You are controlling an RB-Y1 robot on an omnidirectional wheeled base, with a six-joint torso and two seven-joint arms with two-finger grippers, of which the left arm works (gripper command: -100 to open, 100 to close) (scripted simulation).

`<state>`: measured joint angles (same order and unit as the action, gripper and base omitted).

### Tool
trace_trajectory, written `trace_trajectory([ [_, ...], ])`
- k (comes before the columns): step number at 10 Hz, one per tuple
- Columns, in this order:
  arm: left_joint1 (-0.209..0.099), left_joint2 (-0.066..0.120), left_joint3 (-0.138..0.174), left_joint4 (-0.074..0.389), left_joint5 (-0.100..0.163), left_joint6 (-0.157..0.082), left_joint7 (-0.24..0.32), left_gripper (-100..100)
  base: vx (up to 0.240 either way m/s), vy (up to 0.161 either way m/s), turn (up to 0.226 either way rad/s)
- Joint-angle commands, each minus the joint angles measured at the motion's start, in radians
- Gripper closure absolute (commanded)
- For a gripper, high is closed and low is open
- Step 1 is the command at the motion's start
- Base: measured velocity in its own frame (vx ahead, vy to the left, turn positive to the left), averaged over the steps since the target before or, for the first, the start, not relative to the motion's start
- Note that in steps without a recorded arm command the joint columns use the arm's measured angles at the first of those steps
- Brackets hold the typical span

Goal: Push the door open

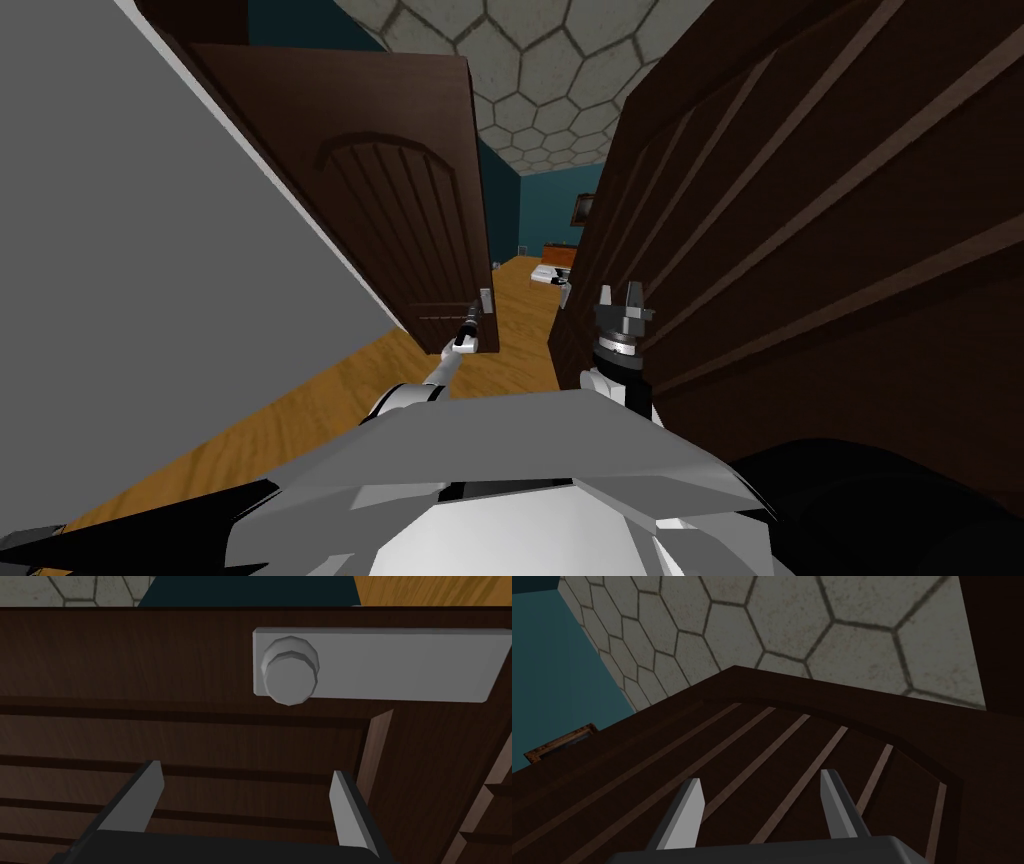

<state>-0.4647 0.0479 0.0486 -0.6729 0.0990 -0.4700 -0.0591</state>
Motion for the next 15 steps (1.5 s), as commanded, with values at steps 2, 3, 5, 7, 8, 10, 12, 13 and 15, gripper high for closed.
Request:
trace_trajectory([
  [2, -0.003, 0.008, 0.003, 0.007, 0.001, -0.007, -0.001, -100, 0.183, -0.011, -0.013],
  [3, -0.001, 0.009, 0.005, 0.008, 0.001, -0.011, -0.002, -100, 0.223, -0.034, -0.026],
  [5, 0.004, 0.006, 0.008, 0.010, 0.002, -0.020, -0.005, -100, 0.238, -0.023, -0.029],
  [7, 0.005, 0.004, 0.008, 0.008, 0.002, -0.021, -0.005, -100, 0.139, -0.027, -0.014],
  [8, 0.005, 0.004, 0.008, 0.008, 0.002, -0.021, -0.005, 100, -0.010, 0.003, 0.004],
  [10, 0.005, 0.004, 0.008, 0.008, 0.002, -0.021, -0.005, 100, -0.029, 0.007, -0.007],
  [12, 0.005, 0.004, 0.008, 0.008, 0.002, -0.021, -0.005, 100, -0.015, 0.001, 0.002],
  [13, 0.005, 0.004, 0.008, 0.008, 0.002, -0.021, -0.005, 100, 0.000, 0.000, 0.000],
  [15, 0.005, 0.013, 0.021, 0.011, 0.005, -0.019, -0.018, 100, 0.140, 0.017, 0.074],
])
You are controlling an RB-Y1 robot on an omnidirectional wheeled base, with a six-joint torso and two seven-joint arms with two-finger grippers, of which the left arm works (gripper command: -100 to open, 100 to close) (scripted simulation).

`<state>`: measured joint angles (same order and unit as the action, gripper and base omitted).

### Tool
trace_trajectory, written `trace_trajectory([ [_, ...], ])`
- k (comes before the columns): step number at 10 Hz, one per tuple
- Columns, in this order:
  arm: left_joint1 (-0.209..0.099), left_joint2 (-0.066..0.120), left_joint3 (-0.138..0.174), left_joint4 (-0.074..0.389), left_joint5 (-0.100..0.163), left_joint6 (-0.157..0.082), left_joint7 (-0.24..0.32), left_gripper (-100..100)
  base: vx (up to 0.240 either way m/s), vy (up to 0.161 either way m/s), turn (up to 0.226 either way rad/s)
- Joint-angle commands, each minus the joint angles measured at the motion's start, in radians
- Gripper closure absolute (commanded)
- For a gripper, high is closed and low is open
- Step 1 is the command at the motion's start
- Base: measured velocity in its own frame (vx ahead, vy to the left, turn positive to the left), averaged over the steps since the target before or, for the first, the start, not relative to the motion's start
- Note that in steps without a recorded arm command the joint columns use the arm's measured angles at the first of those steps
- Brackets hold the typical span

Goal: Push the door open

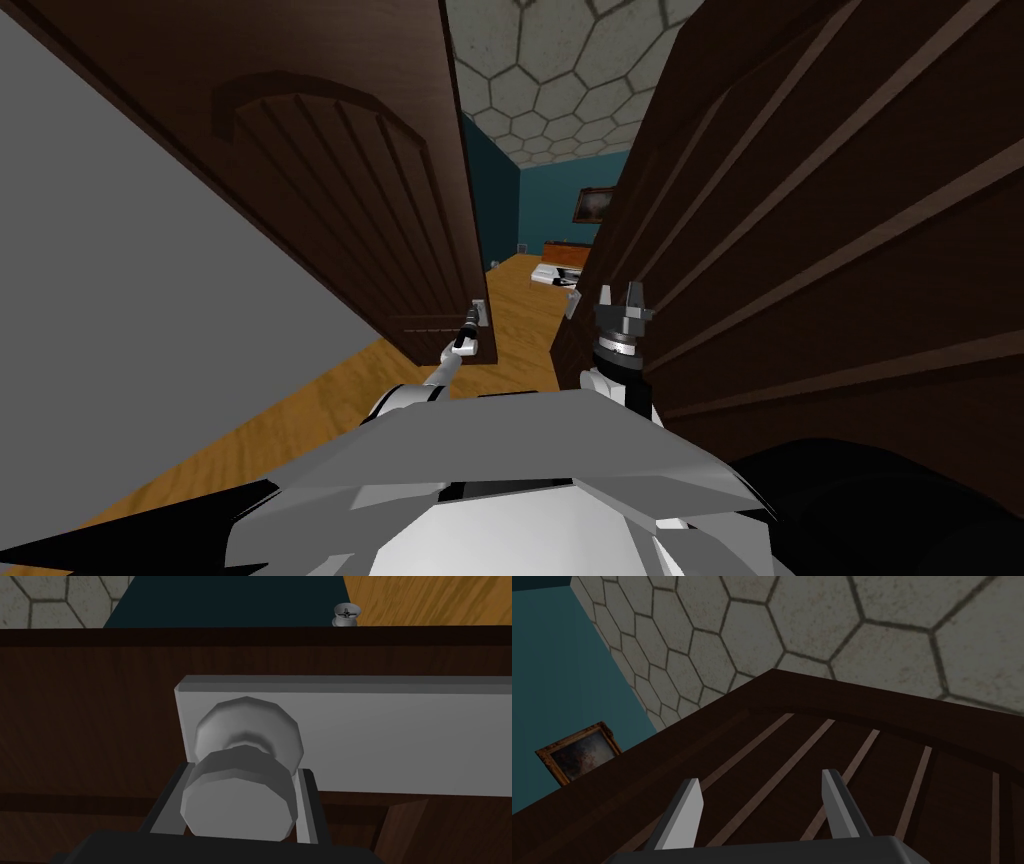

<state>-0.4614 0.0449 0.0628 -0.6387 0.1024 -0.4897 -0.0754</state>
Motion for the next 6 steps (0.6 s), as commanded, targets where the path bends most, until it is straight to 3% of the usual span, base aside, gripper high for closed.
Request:
trace_trajectory([
  [1, 0.000, 0.020, 0.013, -0.023, 0.004, 0.001, -0.007, 100, 0.196, 0.040, 0.096],
  [4, -0.004, 0.030, 0.040, -0.022, 0.011, 0.001, -0.032, 100, 0.245, 0.018, 0.164],
  [5, 0.002, 0.017, 0.028, -0.033, 0.007, 0.009, -0.033, -100, -0.031, -0.027, 0.080],
  [6, 0.002, 0.017, 0.028, -0.033, 0.007, 0.009, -0.033, -100, -0.192, -0.017, -0.002],
])
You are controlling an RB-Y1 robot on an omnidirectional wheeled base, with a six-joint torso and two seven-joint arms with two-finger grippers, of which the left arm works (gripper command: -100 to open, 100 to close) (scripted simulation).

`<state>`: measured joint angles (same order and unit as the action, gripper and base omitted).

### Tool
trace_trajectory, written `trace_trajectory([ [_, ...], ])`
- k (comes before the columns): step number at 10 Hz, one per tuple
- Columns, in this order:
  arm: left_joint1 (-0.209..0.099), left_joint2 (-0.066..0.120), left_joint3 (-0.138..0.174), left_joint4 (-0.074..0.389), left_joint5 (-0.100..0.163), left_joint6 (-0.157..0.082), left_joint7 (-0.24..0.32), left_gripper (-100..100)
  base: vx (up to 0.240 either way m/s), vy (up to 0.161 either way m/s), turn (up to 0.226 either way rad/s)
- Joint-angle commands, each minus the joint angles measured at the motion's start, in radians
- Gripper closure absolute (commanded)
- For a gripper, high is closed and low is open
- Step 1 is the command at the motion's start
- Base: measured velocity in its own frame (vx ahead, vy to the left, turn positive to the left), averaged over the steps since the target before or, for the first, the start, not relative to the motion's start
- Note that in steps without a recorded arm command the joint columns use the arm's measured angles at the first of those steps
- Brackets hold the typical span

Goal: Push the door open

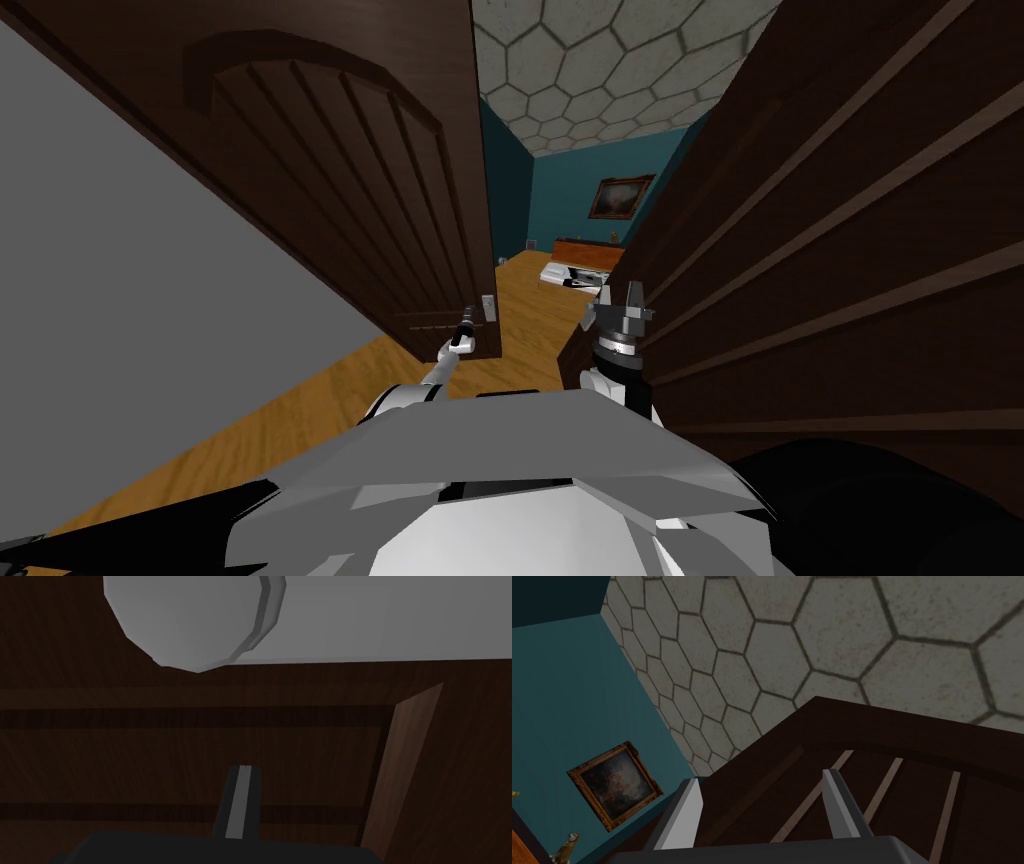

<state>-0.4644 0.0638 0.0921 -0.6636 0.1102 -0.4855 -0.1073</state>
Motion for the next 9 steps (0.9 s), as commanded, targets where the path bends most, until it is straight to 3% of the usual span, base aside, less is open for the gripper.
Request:
trace_trajectory([
  [1, 0.002, -0.011, -0.002, -0.008, -0.001, 0.009, -0.005, -100, -0.266, -0.045, 0.007],
  [2, 0.000, -0.020, -0.004, -0.008, -0.001, 0.011, -0.008, -100, -0.267, -0.053, 0.034],
  [6, -0.009, -0.088, -0.009, -0.009, -0.002, 0.024, -0.024, -100, -0.251, -0.040, 0.037],
  [9, -0.011, -0.087, -0.009, -0.001, -0.002, 0.021, -0.024, -100, -0.045, -0.009, -0.002],
])
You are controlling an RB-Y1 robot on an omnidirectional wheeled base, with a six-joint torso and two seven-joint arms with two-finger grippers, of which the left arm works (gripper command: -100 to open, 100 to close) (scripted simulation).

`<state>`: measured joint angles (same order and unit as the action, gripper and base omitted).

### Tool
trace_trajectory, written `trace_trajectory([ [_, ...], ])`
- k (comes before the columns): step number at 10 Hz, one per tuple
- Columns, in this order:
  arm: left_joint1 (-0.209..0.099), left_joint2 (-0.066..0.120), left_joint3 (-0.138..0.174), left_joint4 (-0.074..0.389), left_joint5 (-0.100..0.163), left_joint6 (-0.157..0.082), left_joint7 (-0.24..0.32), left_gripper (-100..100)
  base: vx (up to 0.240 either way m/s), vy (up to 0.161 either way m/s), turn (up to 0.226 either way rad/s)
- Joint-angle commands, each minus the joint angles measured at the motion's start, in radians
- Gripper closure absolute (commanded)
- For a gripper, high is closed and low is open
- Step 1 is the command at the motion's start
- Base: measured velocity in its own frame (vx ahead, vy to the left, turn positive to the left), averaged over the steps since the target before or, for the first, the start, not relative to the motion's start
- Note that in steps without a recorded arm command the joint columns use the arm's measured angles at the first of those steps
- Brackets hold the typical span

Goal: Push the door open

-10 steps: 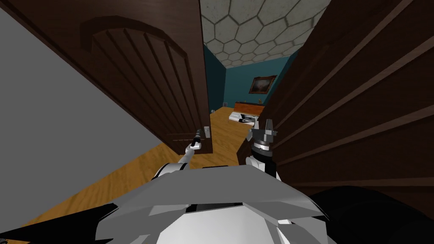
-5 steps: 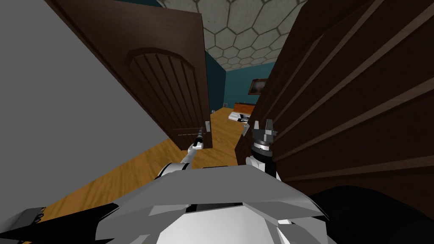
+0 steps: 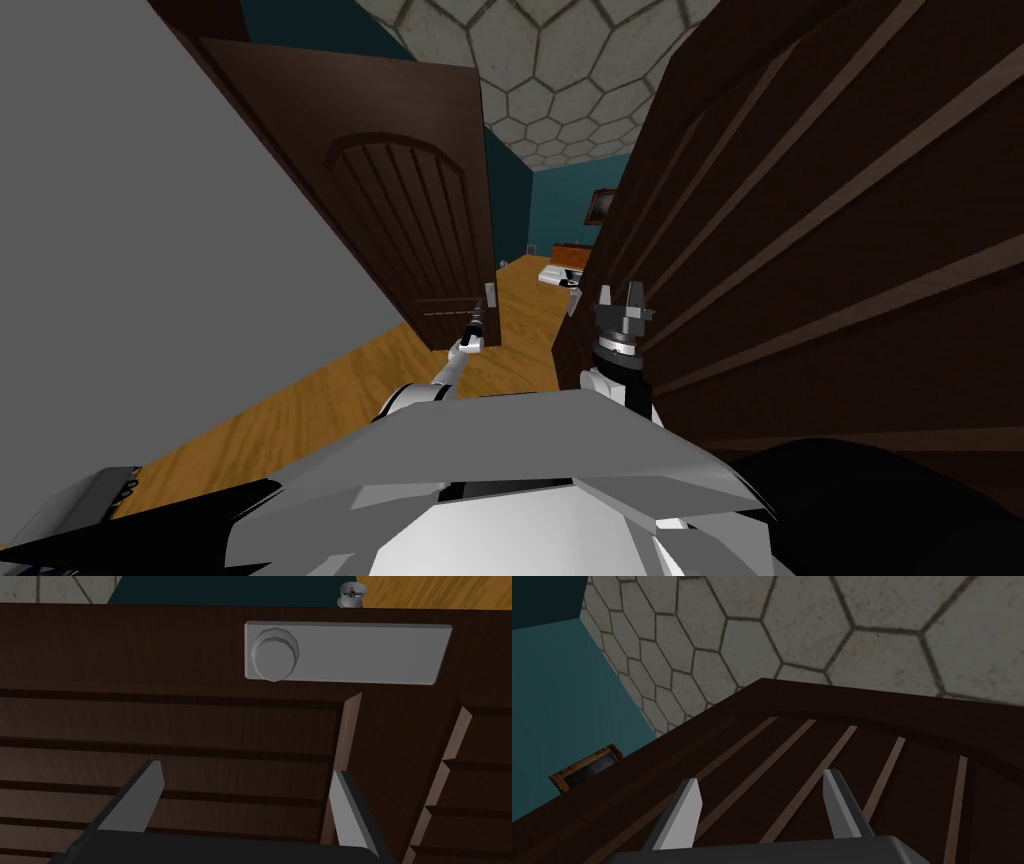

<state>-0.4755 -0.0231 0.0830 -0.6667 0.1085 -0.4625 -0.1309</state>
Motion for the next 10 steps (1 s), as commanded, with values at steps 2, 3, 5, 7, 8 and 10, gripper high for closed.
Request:
trace_trajectory([
  [2, 0.001, 0.034, 0.003, 0.001, 0.001, -0.005, -0.001, -100, 0.148, -0.020, -0.027],
  [3, 0.002, 0.045, 0.005, 0.002, 0.001, -0.009, -0.001, -100, 0.232, -0.009, -0.024],
  [5, 0.003, 0.053, 0.008, 0.003, 0.002, -0.013, -0.002, -100, 0.222, -0.024, -0.024],
  [7, 0.004, 0.049, 0.012, 0.004, 0.003, -0.019, -0.003, -100, 0.243, -0.025, -0.031],
  [8, 0.005, 0.040, 0.014, 0.005, 0.004, -0.023, -0.004, -100, 0.226, -0.013, -0.027],
  [10, 0.006, 0.014, 0.017, 0.006, 0.005, -0.027, -0.004, -100, 0.204, -0.030, -0.027],
])
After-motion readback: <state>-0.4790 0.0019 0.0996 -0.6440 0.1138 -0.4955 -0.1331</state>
